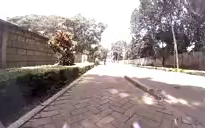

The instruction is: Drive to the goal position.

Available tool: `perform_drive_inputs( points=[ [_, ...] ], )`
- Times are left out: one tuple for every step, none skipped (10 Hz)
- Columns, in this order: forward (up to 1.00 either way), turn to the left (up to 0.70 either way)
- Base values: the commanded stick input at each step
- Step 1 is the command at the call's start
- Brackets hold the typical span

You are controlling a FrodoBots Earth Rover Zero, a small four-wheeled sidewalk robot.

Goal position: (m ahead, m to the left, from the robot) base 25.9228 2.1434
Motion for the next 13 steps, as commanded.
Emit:
perform_drive_inputs(
  points=[
    [0.70,-0.33],
    [0.70,-0.17],
    [0.70,-0.01],
    [0.70,0.00],
    [0.70,0.00],
    [0.70,0.00],
    [0.70,0.00],
    [0.70,-0.12],
    [0.70,-0.29],
    [0.70,-0.25],
    [0.70,-0.08],
    [0.70,0.00],
    [0.70,0.00]
  ],
)
